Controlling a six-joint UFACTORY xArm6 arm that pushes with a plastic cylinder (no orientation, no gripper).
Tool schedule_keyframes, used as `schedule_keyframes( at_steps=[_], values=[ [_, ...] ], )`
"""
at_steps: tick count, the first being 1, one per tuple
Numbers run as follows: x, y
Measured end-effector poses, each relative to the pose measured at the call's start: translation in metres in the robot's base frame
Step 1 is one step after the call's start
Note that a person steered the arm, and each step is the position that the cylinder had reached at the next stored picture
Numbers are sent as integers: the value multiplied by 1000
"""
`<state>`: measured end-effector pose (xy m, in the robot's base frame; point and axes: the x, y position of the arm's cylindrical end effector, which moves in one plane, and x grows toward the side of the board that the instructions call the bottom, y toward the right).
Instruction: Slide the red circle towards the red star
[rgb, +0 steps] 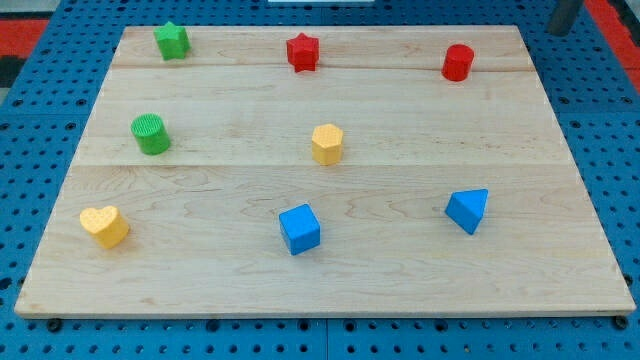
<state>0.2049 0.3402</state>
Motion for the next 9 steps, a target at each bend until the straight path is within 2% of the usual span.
schedule_keyframes(
  at_steps=[1,2,3,5,8,9],
  values=[
    [16,1],
    [80,-12],
    [97,-57],
    [88,-158],
    [45,-129],
    [39,-146]
  ],
)
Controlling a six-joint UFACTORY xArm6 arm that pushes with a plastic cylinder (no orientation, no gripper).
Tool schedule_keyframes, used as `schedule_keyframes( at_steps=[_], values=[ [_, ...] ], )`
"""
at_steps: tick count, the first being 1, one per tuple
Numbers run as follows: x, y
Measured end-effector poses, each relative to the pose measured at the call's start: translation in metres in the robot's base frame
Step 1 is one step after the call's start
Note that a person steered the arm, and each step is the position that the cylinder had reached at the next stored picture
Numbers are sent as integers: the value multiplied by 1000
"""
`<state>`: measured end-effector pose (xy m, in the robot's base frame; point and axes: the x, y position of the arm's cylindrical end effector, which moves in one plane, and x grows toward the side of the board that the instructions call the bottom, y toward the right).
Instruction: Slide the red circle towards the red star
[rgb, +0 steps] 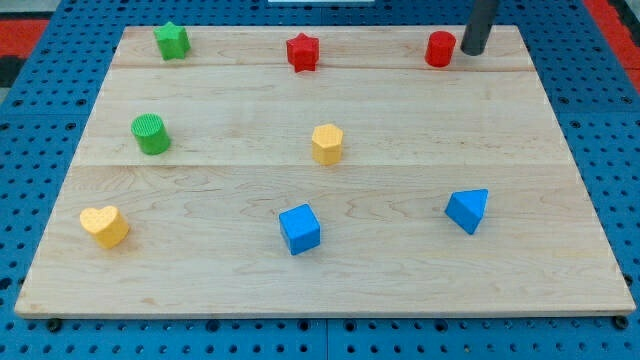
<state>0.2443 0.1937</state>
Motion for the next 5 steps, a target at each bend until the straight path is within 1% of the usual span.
schedule_keyframes(
  at_steps=[1,2,4,5],
  values=[
    [0,-43],
    [-3,-72],
    [-23,-70],
    [-11,-95]
  ],
)
